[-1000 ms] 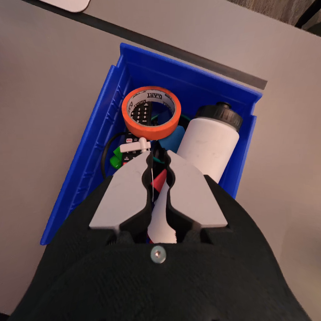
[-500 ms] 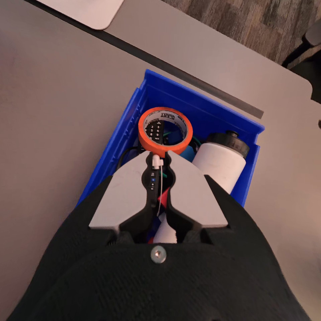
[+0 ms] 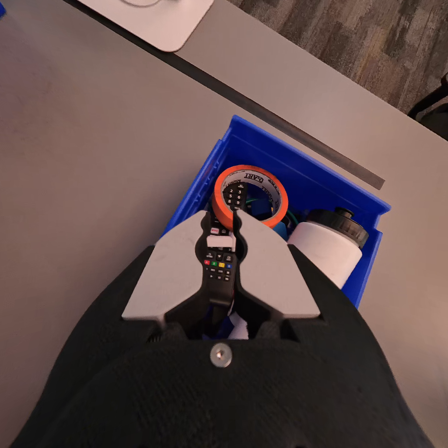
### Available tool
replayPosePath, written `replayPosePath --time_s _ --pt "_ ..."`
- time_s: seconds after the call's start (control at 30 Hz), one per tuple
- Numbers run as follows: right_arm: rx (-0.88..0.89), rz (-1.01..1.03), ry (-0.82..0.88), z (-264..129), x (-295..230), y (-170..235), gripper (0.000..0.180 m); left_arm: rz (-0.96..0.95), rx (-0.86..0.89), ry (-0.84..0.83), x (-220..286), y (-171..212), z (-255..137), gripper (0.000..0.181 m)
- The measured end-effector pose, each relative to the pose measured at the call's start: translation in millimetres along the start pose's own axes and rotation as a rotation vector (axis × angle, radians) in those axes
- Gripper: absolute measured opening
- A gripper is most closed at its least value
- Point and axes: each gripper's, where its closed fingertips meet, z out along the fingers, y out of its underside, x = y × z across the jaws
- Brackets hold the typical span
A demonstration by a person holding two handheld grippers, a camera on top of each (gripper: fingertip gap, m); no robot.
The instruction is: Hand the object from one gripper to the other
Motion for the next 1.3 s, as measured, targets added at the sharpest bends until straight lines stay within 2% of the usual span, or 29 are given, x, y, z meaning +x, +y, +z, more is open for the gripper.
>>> replayPosePath --time_s 0.1,0.27,0.37,0.5,0.57,0.73,0.8,0.93,1.03,1.13,1.23,1.3 --pt "0.022 -0.026 -0.024 -3.8 -8.0 -6.0 0.02 0.066 -0.206 -0.101 -42.5 54.7 -21.7 0.036" --pt "0.026 -0.075 -0.033 -8.8 -17.6 -11.6 0.022 0.157 -0.809 -0.307 -116.6 211.5 -80.2 0.047" --pt "0.039 -0.097 -0.047 -9.0 -23.1 -17.7 0.022 0.102 -1.085 -0.36 -127.9 287.8 -119.0 0.041" --pt "0.033 -0.099 -0.047 -5.4 -23.3 -21.4 0.023 -0.033 -1.268 -0.363 -119.3 340.5 -138.6 0.066" --pt "0.018 -0.105 -0.034 -4.7 -22.5 -20.4 0.024 -0.073 -1.315 -0.367 -118.3 355.2 -137.1 0.066" --pt "0.022 -0.131 -0.01 -13.7 -23.5 -21.8 0.024 -0.053 -1.483 -0.458 -135.0 378.3 -142.1 0.062" --pt "0.033 -0.136 -0.017 -16.8 -24.8 -22.4 0.023 -0.083 -1.523 -0.443 -135.0 386.2 -141.9 0.053" --pt "0.011 -0.136 0.005 -17.0 -20.2 -19.4 0.023 -0.086 -1.56 -0.399 -135.4 388.7 -142.5 0.048" --pt "0.011 -0.146 -0.019 -14.2 -25.1 -20.2 0.022 -0.058 -1.463 -0.377 -136.6 376.9 -136.1 0.047" --pt "0.003 -0.166 -0.029 -9.8 -30.0 -22.0 0.022 -0.016 -1.295 -0.391 -143.6 343.6 -128.9 0.047" --pt "0.007 -0.206 -0.023 -4.3 -38.5 -29.5 0.022 -0.015 -1.024 -0.318 -134.0 293.0 -112.7 0.047" --pt "0.026 -0.245 -0.036 -1.6 -50.6 -36.4 0.021 -0.025 -0.785 -0.173 -107.1 250.7 -96.4 0.046"
